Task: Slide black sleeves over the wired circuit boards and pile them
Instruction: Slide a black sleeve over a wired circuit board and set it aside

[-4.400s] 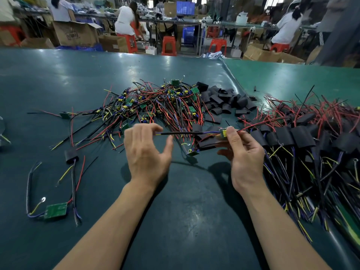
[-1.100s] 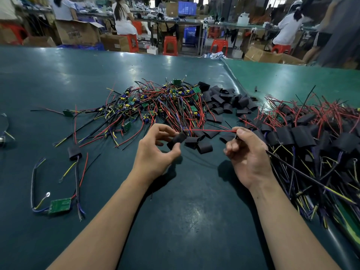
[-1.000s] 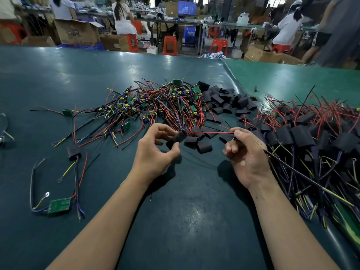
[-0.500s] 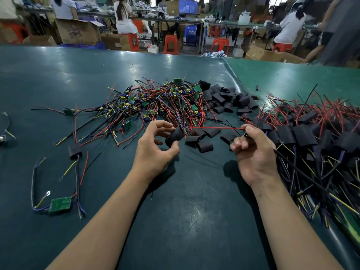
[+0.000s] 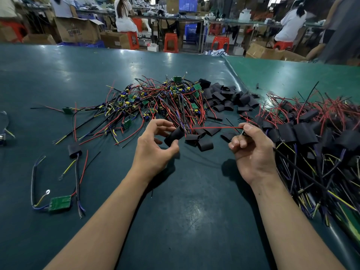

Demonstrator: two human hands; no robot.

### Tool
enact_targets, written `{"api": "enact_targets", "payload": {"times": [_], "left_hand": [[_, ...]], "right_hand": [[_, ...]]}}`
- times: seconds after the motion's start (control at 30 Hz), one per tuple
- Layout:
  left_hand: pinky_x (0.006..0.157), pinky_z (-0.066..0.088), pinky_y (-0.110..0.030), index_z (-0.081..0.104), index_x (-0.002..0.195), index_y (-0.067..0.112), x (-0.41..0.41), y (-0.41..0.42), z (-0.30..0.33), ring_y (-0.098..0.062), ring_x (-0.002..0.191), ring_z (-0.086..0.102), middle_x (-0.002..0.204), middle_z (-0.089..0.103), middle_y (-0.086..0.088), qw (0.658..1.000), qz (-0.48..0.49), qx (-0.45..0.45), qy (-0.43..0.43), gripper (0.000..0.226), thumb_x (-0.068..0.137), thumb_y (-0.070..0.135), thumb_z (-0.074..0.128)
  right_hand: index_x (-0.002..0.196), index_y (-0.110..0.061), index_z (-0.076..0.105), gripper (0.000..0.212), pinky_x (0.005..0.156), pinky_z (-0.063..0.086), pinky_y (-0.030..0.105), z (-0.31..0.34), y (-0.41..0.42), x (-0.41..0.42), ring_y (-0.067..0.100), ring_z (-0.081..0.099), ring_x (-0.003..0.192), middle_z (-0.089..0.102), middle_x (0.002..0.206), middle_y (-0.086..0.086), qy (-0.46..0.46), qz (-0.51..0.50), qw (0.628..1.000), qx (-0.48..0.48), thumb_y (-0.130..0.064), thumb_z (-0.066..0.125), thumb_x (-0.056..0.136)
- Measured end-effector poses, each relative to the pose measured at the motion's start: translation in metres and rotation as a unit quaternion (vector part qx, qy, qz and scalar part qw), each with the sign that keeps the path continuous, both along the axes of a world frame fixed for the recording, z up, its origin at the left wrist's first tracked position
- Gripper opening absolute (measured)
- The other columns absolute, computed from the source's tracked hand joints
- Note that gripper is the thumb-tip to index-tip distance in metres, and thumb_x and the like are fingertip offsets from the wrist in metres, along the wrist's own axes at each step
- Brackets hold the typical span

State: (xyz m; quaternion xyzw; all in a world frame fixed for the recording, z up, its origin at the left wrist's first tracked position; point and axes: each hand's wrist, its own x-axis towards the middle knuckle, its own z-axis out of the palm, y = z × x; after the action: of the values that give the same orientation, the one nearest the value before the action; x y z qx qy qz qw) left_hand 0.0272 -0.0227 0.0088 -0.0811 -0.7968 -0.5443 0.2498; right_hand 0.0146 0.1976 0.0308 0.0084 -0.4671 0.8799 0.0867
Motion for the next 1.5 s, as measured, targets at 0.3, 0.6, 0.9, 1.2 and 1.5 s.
{"api": "enact_targets", "payload": {"times": [0.3,0.6,0.9,1.2,1.5], "left_hand": [[0.077,0.050,-0.038,0.052,0.104,0.038,0.001,-0.001,-0.001,-0.005,0.094,0.065,0.101,0.068,0.015,1.000,-0.006,-0.005,0.004,0.042,0.074,0.018,0.072],[0.077,0.048,-0.030,0.051,0.105,0.038,0.000,-0.001,-0.002,-0.004,0.094,0.064,0.104,0.068,0.013,1.000,-0.010,-0.009,0.010,0.046,0.076,0.011,0.074],[0.075,0.044,-0.019,0.051,0.104,0.040,0.001,-0.001,-0.003,-0.003,0.097,0.064,0.100,0.069,0.017,0.999,-0.022,-0.028,0.003,0.049,0.076,0.009,0.076],[0.075,0.045,-0.022,0.052,0.104,0.035,0.002,0.001,-0.001,-0.003,0.092,0.064,0.101,0.069,0.014,1.000,-0.020,-0.009,0.010,0.043,0.074,0.014,0.074],[0.072,0.040,-0.010,0.053,0.105,0.034,-0.002,0.000,-0.004,-0.001,0.089,0.062,0.102,0.067,0.014,1.000,-0.002,-0.027,0.007,0.044,0.076,0.010,0.077]], "right_hand": [[0.075,-0.010,0.066,0.025,0.047,0.043,0.024,-0.001,-0.004,0.004,0.016,0.045,0.045,0.040,0.043,0.000,-0.010,0.015,0.999,0.029,-0.004,0.051,0.092],[0.075,-0.001,0.065,0.011,0.044,0.039,0.025,-0.005,-0.008,0.003,0.017,0.040,0.042,0.047,0.045,-0.001,-0.012,0.037,0.996,0.085,-0.011,0.060,0.075],[0.068,-0.012,0.069,0.011,0.046,0.041,0.023,-0.002,0.000,0.002,0.018,0.044,0.044,0.039,0.042,0.001,-0.007,0.000,0.999,0.047,-0.015,0.060,0.073],[0.068,-0.011,0.069,0.018,0.046,0.038,0.024,-0.002,-0.002,0.004,0.017,0.040,0.042,0.036,0.041,0.000,-0.002,0.017,0.998,0.065,-0.010,0.056,0.079],[0.064,-0.010,0.070,0.016,0.044,0.036,0.024,-0.003,-0.003,0.005,0.019,0.036,0.042,0.033,0.039,0.002,-0.008,0.061,0.995,0.083,-0.013,0.057,0.073]]}}
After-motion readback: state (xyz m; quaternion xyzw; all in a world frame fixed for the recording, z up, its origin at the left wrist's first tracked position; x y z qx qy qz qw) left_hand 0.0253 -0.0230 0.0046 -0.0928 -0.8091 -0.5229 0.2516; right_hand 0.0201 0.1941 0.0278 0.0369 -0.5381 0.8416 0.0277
